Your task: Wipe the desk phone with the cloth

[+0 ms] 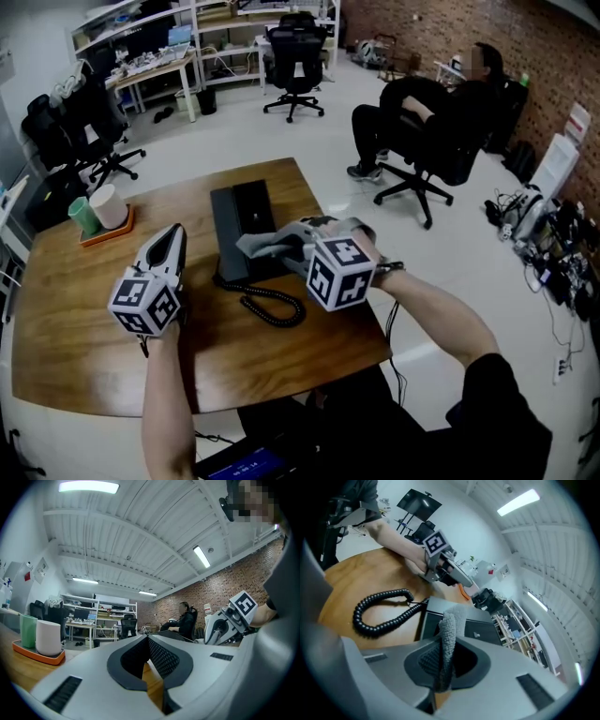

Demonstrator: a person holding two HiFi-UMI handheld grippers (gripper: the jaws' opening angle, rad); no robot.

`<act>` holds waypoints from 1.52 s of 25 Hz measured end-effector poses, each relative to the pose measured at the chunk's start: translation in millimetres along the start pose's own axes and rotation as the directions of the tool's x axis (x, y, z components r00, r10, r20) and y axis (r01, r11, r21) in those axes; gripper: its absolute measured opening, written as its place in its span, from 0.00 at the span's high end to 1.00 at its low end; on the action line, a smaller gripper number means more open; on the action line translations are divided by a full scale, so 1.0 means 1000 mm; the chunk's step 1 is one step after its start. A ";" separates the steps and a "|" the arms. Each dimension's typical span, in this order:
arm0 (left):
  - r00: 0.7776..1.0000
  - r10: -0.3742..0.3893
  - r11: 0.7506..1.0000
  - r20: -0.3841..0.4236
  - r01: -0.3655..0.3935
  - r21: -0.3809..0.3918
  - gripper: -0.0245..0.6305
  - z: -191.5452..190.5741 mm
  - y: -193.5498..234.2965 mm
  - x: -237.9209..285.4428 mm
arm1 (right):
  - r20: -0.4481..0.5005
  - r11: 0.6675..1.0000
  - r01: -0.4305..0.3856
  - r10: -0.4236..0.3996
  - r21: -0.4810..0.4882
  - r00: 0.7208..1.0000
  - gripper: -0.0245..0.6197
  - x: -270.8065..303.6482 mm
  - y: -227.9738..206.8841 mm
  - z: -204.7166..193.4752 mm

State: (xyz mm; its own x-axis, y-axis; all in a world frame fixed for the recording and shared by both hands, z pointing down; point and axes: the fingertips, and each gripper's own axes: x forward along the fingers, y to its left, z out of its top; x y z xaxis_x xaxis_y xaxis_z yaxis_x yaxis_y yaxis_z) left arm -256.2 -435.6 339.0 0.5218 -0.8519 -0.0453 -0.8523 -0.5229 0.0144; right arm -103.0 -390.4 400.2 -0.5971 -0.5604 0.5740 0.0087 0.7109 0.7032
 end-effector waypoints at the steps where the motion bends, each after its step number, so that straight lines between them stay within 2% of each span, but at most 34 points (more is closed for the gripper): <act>1: 1.000 0.001 1.000 -0.001 -0.001 -0.002 0.98 0.000 0.000 0.000 | 0.000 1.000 -0.012 0.012 -0.014 1.000 0.92 -0.003 0.009 0.002; 7: 1.000 0.004 1.000 -0.012 -0.004 -0.006 0.98 -0.004 0.003 -0.001 | -0.021 0.990 -0.114 0.113 -0.085 0.993 0.92 -0.015 0.056 0.009; 9: 1.000 -0.001 1.000 -0.016 0.001 -0.010 0.98 -0.006 0.004 -0.001 | -0.008 0.991 -0.114 0.114 -0.070 0.993 0.92 -0.024 0.061 0.010; 12: 0.999 -0.021 1.000 -0.026 0.021 -0.014 0.98 -0.008 0.000 -0.001 | 0.077 0.999 -0.029 0.025 0.046 0.997 0.92 -0.053 0.049 0.017; 15: 0.999 -0.032 0.999 -0.034 0.031 -0.013 0.98 -0.011 -0.001 -0.003 | 0.178 0.978 0.075 -0.110 0.194 0.978 0.92 -0.097 0.032 0.023; 17: 0.999 -0.026 1.000 -0.041 0.026 -0.009 0.98 -0.011 0.000 -0.008 | 0.249 0.946 0.124 -0.203 0.298 0.947 0.92 -0.130 0.024 0.024; 19: 0.999 -0.027 0.999 -0.032 0.026 -0.026 0.98 -0.004 -0.005 -0.013 | 0.328 0.902 0.144 -0.292 0.407 0.898 0.92 -0.165 0.018 0.024; 23: 0.991 -0.113 0.992 0.066 0.116 -0.049 0.98 0.041 -0.054 -0.027 | 0.451 0.777 0.092 -0.453 0.623 0.769 0.92 -0.231 0.012 0.022; 25: 0.977 -0.183 0.981 0.107 0.189 -0.043 0.98 0.062 -0.096 -0.039 | 0.474 0.738 0.049 -0.481 0.673 0.738 0.92 -0.254 0.015 0.019; 28: 0.949 -0.278 0.957 0.148 0.286 -0.036 0.98 0.081 -0.165 -0.058 | 0.513 0.727 -0.002 -0.483 0.687 0.709 0.92 -0.282 0.022 0.023; 30: 0.933 -0.321 0.944 0.161 0.329 -0.026 0.98 0.085 -0.203 -0.071 | 0.528 0.730 0.001 -0.496 0.684 0.689 0.92 -0.296 0.026 0.026; 35: 0.895 -0.393 0.918 0.210 0.396 0.032 0.98 0.111 -0.274 -0.098 | 0.582 0.761 0.032 -0.523 0.649 0.623 0.92 -0.329 0.027 0.046; 38: 0.888 -0.409 0.912 0.209 0.406 0.063 0.98 0.117 -0.314 -0.107 | 0.618 0.784 0.017 -0.503 0.621 0.605 0.92 -0.347 0.038 0.051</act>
State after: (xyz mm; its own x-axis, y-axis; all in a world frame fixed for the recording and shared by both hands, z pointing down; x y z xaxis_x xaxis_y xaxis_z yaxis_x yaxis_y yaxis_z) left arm -48.3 -176.5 222.8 0.8049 -0.5360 -0.2546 -0.5678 -0.8204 -0.0679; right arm 63.4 -147.0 206.9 -0.8609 -0.4340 -0.2655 -0.5016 0.8112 0.3005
